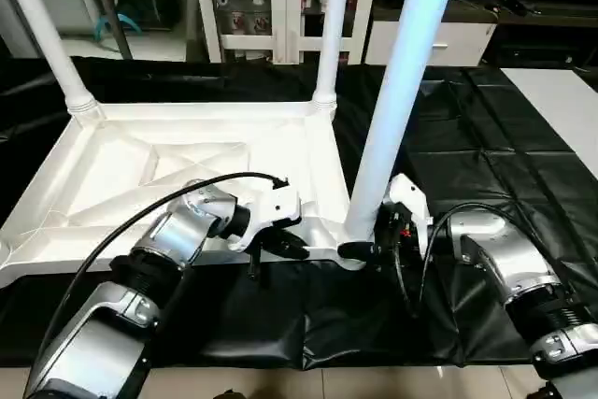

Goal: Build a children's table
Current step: Rotate leg to tighten

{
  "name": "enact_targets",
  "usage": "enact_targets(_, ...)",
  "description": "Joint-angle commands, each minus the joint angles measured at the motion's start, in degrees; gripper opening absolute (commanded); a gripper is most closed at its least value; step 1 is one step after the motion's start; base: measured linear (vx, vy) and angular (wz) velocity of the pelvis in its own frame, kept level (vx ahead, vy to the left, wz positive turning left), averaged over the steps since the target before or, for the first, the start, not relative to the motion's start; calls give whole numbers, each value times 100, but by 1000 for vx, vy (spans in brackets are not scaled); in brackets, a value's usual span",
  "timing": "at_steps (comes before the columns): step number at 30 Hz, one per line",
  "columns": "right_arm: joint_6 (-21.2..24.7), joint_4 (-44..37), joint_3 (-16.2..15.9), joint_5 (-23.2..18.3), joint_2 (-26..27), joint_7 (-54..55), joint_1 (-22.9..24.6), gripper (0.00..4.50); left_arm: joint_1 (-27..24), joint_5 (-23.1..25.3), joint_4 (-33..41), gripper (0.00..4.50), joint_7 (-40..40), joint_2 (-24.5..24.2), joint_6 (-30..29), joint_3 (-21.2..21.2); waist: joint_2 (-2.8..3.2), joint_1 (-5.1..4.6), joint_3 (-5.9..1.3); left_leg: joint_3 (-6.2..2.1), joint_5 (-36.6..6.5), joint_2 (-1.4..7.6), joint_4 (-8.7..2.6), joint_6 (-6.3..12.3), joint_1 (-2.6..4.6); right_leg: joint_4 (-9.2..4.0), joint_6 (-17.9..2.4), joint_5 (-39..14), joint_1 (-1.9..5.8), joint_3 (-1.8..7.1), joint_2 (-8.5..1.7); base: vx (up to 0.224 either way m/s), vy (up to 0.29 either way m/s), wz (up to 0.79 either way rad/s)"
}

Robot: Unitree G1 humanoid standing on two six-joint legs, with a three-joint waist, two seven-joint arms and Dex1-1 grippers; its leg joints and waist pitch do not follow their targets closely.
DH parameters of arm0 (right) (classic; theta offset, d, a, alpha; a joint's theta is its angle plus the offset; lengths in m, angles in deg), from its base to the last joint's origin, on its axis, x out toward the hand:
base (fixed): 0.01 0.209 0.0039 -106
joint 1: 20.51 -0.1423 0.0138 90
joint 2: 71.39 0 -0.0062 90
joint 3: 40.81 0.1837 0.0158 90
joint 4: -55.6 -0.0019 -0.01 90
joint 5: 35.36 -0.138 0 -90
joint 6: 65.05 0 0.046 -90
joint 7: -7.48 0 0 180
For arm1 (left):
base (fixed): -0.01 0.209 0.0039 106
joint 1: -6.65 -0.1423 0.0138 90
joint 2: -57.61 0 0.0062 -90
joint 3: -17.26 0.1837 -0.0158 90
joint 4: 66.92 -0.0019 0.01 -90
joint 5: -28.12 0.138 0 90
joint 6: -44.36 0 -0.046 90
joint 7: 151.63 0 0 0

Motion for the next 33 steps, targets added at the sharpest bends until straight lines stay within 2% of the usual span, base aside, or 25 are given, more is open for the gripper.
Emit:
enact_targets(1, 8, 131, 52, 83, 181, 459, -82, 274, -239, 163, -138, 0, 41, 106, -132, 290, -38, -13, -282, -42, -1230, 184, -360, 216, -1, -475, -1191, -1356, 255, 312, -463, 0, 0, 0)
enact_targets(3, 86, 187, 179, 109, 452, 1053, 4, 273, -230, 129, -164, 0, 284, 208, -178, 176, -116, -43, -262, -49, -1377, 181, -382, 169, 8, -530, -1023, -1852, 242, 314, -476, 0, 0, 0)
enact_targets(4, 162, 181, 243, 101, 612, 1361, 83, 272, -199, 129, -228, 0, 474, 275, -184, 109, -117, -57, -252, -56, -1452, 181, -394, 122, 18, -559, -905, -2144, 220, 321, -485, 0, 0, 0)
enact_targets(5, 206, 167, 302, 93, 764, 1646, 166, 272, -159, 144, -311, 0, 660, 331, -160, 54, -92, -64, -242, -65, -1516, 181, -405, 90, 31, -573, -859, -2277, 196, 324, -488, 0, 0, 0)
enact_targets(6, 265, 185, 406, 77, 942, 2002, 239, 272, -103, 157, -411, 0, 897, 400, -153, -19, -92, -81, -238, -70, -1595, 177, -414, 56, 44, -600, -810, -2411, 184, 324, -487, 0, 0, 0)
enact_targets(7, 296, 207, 471, 70, 1035, 2202, 268, 272, -72, 162, -460, 0, 1023, 437, -156, -59, -102, -121, -217, -102, -1867, 174, -449, -40, 64, -648, -635, -2839, 172, 306, -497, 0, 0, 0)
enact_targets(9, 338, 349, 635, 104, 1270, 2794, 305, 272, 4, 171, -547, 0, 1286, 526, -172, -139, -117, -173, -230, -134, -2046, 179, -467, -116, 82, -671, -538, -2985, 170, 297, -508, 0, 0, 0)
enact_targets(11, 394, 546, 838, 114, 1489, 3415, 305, 272, 81, 143, -612, 0, 1494, 636, -246, -226, -109, -213, -226, -142, -2120, 176, -485, -120, 68, -666, -529, -2885, 174, 300, -496, 0, 0, 0)
enact_targets(13, 392, 822, 1147, 107, 1750, 4311, 246, 272, 196, 123, -708, 0, 1911, 816, -330, -364, -68, -252, -231, -139, -2248, 170, -483, -190, 111, -678, -596, -2822, 116, 314, -499, 0, 0, 0)
enact_targets(15, 378, 930, 1258, 103, 1842, 4630, 215, 272, 240, 116, -744, 0, 2063, 884, -365, -415, -84, -280, -247, -147, -2262, 174, -496, -217, 103, -661, -653, -2555, 144, 305, -480, 0, 0, 0)
enact_targets(16, 305, 1053, 1443, 88, 1988, 5144, 175, 272, 302, 103, -800, 0, 2292, 994, -417, -502, -46, -289, -244, -149, -2260, 175, -500, -234, 100, -648, -683, -2444, 139, 310, -475, 0, 0, 0)
enact_targets(18, 11, 1185, 1854, 95, 2303, 6273, 117, 272, 422, 110, -942, 0, 2662, 1189, -429, -617, -53, -314, -252, -126, -2223, 174, -501, -251, 97, -638, -761, -2132, 143, 324, -462, 0, 0, 0)
enact_targets(19, -336, 1303, 2237, -25, 2626, 7183, 37, 272, 540, 152, -1117, 0, 2949, 1330, -335, -650, -30, -308, -256, -109, -2213, 153, -488, -288, 132, -638, -794, -2032, 107, 341, -463, 0, 0, 0)
enact_targets(20, -336, 1303, 2237, -25, 2626, 7183, 37, 272, 540, 152, -1117, 0, 2949, 1330, -335, -650, -40, -316, -252, -96, -2211, 150, -489, -298, 142, -652, -794, -2021, 84, 355, -459, 0, 0, 0)
enact_targets(21, -394, 1342, 2302, -49, 2710, 7389, 7, 272, 570, 167, -1166, 0, 2995, 1360, -308, -643, -52, -306, -266, -102, -2174, 143, -488, -284, 137, -622, -814, -1895, 112, 349, -442, 0, 0, 0)
enact_targets(22, -448, 1354, 2222, 25, 2778, 7358, -33, 272, 599, 198, -1218, 0, 3031, 1381, -273, -622, -38, -300, -266, -92, -2108, 146, -489, -253, 126, -605, -838, -1669, 112, 365, -434, 0, 0, 0)
enact_targets(24, -516, 1341, 2090, 138, 2824, 7259, -74, 272, 625, 231, -1268, 0, 3053, 1393, -240, -599, -66, -298, -272, -75, -2035, 137, -485, -199, 118, -593, -853, -1494, 129, 372, -420, 0, 0, 0)
enact_targets(25, -541, 1339, 2064, 159, 2830, 7221, -95, 272, 636, 233, -1287, 0, 3064, 1396, -233, -597, -72, -287, -277, -62, -1901, 133, -477, -111, 113, -575, -891, -1356, 141, 390, -417, 0, 0, 0)
enact_targets(27, -530, 1341, 2061, 130, 2801, 7107, -120, 272, 631, 228, -1289, 0, 3047, 1364, -230, -595, -83, -283, -288, -56, -1690, 133, -473, -49, 83, -547, -940, -1146, 174, 399, -422, 0, 0, 0)
enact_targets(29, -633, 1292, 2016, 125, 2761, 6789, -116, 272, 625, 254, -1338, 0, 2988, 1299, -168, -606, -66, -276, -295, -57, -1489, 136, -470, -22, 60, -518, -980, -925, 195, 396, -420, 0, 0, 0)
enact_targets(31, -664, 1096, 1897, 133, 2667, 6522, -64, 328, 599, 244, -1331, 0, 2928, 1232, -89, -608, -74, -279, -297, -54, -1400, 139, -466, 15, 46, -504, -1030, -777, 216, 392, -418, 0, 0, 0)
enact_targets(33, -656, 996, 1856, 146, 2625, 6465, -38, 344, 587, 237, -1322, 0, 2913, 1208, -46, -611, -75, -280, -286, -53, -1451, 142, -471, 35, 48, -512, -1040, -840, 219, 389, -419, 0, 0, 0)
